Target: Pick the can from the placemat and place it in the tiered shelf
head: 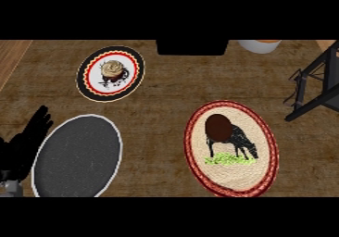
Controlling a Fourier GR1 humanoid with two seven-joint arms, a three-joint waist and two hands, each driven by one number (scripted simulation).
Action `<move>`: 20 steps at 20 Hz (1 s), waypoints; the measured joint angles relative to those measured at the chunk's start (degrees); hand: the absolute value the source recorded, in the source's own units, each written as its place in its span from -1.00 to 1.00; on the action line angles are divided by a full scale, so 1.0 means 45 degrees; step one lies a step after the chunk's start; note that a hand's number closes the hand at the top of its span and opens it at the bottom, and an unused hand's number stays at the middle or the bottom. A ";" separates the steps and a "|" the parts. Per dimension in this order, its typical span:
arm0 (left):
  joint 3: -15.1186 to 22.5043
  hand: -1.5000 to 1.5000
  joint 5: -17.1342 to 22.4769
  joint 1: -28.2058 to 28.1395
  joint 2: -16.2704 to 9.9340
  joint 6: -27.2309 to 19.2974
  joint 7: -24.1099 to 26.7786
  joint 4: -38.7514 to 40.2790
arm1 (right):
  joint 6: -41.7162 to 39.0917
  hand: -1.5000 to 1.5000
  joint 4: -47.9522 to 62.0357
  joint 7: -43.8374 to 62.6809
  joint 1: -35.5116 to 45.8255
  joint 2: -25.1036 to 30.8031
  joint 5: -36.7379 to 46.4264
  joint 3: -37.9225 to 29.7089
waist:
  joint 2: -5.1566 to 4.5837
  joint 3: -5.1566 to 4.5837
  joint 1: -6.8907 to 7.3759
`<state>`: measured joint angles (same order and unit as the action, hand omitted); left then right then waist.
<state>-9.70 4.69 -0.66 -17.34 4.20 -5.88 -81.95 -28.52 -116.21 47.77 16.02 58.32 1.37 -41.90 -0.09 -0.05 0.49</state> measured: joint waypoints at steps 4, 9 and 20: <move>0.0044 0.00 -0.0122 0.0017 0.0154 -0.0021 0.0007 0.0028 | 0.0457 1.00 0.1692 -0.0812 0.0567 0.0636 0.1125 0.0911 | -0.0016 0.0002 0.0057; -0.0115 0.00 -0.0155 0.0176 0.0139 0.0084 0.0015 0.0272 | 0.1132 1.00 0.3346 -0.2093 0.0885 0.0862 0.2520 0.1814 | -0.0021 0.0008 0.0063; -0.0233 0.00 -0.0345 0.0097 0.0201 0.0227 0.0088 0.0129 | 0.3063 1.00 0.7633 -0.4718 0.2144 0.0203 0.4288 0.3298 | -0.0016 0.0012 0.0093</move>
<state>-10.75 3.13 -0.22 -16.43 5.22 -5.48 -81.37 -14.74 -81.86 26.54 25.67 59.23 20.67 -27.06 -0.16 0.00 0.91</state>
